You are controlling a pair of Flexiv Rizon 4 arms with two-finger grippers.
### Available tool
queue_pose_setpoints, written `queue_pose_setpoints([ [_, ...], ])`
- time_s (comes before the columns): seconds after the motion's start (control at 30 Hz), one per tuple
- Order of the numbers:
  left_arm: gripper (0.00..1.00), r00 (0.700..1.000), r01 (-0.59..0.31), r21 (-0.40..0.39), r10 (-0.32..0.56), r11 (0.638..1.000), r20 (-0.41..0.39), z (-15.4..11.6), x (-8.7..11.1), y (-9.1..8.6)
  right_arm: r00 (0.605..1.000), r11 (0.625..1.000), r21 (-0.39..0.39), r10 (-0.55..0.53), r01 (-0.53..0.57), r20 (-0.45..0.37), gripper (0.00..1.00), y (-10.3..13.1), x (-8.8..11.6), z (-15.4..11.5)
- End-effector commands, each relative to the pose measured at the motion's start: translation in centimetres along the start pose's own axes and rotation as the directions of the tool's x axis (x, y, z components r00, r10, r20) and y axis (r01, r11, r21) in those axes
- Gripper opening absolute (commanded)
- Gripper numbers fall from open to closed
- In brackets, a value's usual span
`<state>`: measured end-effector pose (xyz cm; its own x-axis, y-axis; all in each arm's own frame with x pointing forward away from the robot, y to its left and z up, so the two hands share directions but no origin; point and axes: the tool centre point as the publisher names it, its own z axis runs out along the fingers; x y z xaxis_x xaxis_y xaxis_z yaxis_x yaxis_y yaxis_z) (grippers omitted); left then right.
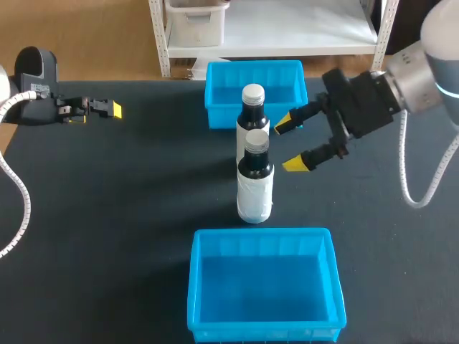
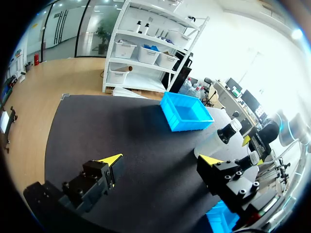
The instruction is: Pick up the bottle, and place it in the far bin if it is heavy, or in the near bin if it is light.
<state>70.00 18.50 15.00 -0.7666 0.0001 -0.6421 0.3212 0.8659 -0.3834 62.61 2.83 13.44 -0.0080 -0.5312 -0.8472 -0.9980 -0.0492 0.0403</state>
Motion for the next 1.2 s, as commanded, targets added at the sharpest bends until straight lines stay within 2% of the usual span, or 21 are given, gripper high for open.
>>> queue_pose_setpoints([
  [0.03,1.00,1.000,0.000,0.000,0.000,1.000,0.000,0.0,0.0,0.0,1.000,1.000,0.003,0.011,-0.011,0.004,1.00,0.2,-0.2,0.5],
  [0.27,1.00,1.000,0.000,0.000,0.000,1.000,0.000,0.0,0.0,0.0,0.999,0.999,0.008,0.042,-0.042,-0.003,1.00,0.5,-0.4,1.5],
  [0.6,1.00,1.000,0.000,0.000,0.000,1.000,0.000,0.0,0.0,0.0,0.997,0.999,0.006,0.054,-0.054,-0.055,1.00,0.3,-0.9,3.1],
  [1.2,1.00,1.000,0.000,0.000,0.000,1.000,0.000,0.0,0.0,0.0,0.997,0.998,-0.012,0.064,-0.065,-0.038,1.00,0.3,-1.6,5.2],
])
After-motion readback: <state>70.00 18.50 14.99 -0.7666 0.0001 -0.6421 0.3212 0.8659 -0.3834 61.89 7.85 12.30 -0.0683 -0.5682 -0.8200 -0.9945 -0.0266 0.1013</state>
